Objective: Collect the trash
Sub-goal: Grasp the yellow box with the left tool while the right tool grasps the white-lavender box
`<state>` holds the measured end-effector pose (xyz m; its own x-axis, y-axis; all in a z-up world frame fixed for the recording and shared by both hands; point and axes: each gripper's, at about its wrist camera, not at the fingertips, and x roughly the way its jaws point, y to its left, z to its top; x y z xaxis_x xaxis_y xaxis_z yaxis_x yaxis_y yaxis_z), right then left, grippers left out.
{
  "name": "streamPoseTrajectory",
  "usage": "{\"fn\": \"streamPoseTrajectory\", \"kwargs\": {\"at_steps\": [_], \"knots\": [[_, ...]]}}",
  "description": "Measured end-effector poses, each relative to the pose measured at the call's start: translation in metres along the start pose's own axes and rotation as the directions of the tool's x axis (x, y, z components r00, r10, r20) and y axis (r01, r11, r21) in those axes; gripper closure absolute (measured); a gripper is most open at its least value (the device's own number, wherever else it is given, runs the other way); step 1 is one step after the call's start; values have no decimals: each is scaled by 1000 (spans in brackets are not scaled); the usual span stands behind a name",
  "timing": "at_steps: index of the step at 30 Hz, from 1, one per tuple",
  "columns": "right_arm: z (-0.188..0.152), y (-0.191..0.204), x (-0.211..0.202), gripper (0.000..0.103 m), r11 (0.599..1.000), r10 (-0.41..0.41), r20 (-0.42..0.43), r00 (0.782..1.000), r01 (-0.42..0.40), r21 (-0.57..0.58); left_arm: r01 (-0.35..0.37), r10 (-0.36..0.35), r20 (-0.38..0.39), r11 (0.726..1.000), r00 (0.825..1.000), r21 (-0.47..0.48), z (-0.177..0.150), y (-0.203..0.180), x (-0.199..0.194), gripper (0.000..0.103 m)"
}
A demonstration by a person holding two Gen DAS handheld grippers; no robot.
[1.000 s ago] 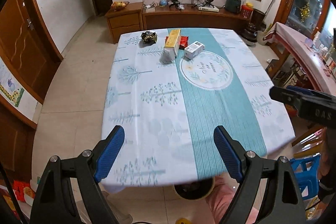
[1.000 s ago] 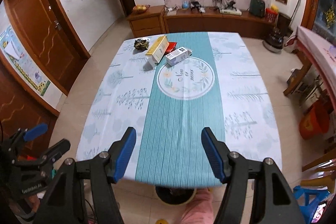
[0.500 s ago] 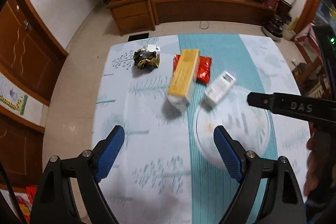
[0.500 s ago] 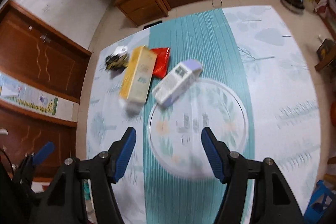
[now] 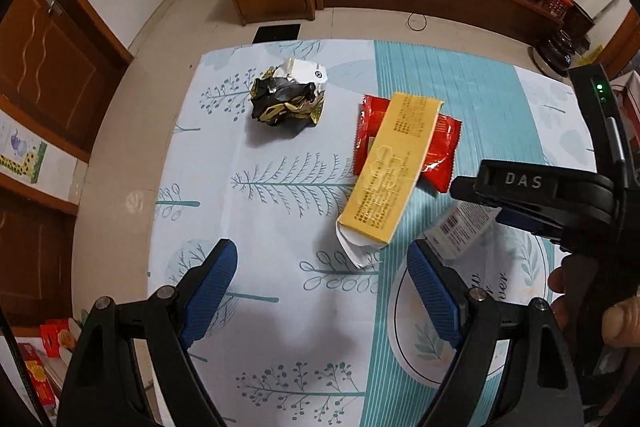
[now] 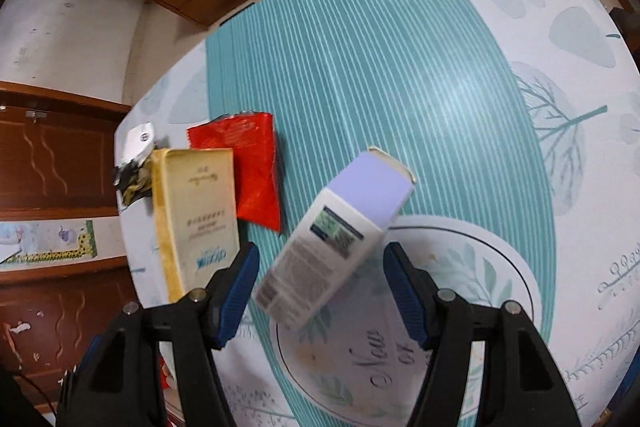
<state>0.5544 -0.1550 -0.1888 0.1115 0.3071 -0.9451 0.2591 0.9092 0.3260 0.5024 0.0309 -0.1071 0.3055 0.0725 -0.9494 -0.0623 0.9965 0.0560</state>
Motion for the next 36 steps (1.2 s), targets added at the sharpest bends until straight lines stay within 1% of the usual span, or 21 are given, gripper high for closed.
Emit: {"fn": "streamPoseTrajectory", "kwargs": {"at_steps": [3,4,6,8,10,12,17,21,22,23,24,25,26,28,31,33,36], "knots": [[-1,7,7,39,998,-46,-3,999,45,-42,20,-20,-18,1000,1000,-12,4,2,8,17],[-3,8,8,41,997,-55,-1,999,55,-62,26,-26,-24,1000,999,-12,5,1,11,17],[-4,6,8,50,995,-48,-1,999,48,-92,41,-41,-37,999,998,-12,8,0,16,17],[-4,6,8,52,993,-41,2,999,41,-114,63,-63,-51,998,997,-12,11,-2,20,17],[-5,0,5,60,991,-31,1,1000,31,-130,72,-72,-58,997,996,-5,15,-5,25,17],[-3,-5,1,63,989,-16,-4,1000,15,-148,86,-84,-68,996,994,13,20,-11,30,17],[-4,-22,-9,65,978,9,-4,1000,-10,-209,75,-70,-98,996,993,54,35,-24,46,17],[-7,-37,-13,65,977,48,-20,999,-51,-207,90,-83,-122,995,989,47,50,-32,62,18],[-7,-40,-14,65,977,54,-23,998,-57,-206,88,-82,-125,995,989,45,53,-34,66,21],[-7,-44,-15,65,976,57,-24,998,-60,-208,93,-87,-130,995,988,42,56,-36,71,33],[-7,-46,-16,65,975,58,-25,998,-62,-212,102,-96,-143,994,985,39,58,-38,75,40],[-8,-47,-16,65,974,59,-25,998,-63,-219,122,-116,-168,992,979,27,61,-40,81,52],[-8,-48,-17,65,972,58,-23,998,-62,-227,132,-127,-177,991,976,16,61,-41,85,56],[-9,-51,-18,65,970,59,-18,998,-62,-237,137,-135,-167,991,977,1,62,-44,87,60],[-12,-56,-21,66,967,73,-14,997,-75,-242,128,-125,-139,992,982,11,58,-48,84,61],[-15,-58,-25,66,964,86,-8,996,-85,-253,116,-113,-135,993,984,15,50,-50,81,61],[-24,-60,-34,66,961,107,7,994,-102,-258,125,-124,-128,992,984,2,35,-49,73,62]]}}
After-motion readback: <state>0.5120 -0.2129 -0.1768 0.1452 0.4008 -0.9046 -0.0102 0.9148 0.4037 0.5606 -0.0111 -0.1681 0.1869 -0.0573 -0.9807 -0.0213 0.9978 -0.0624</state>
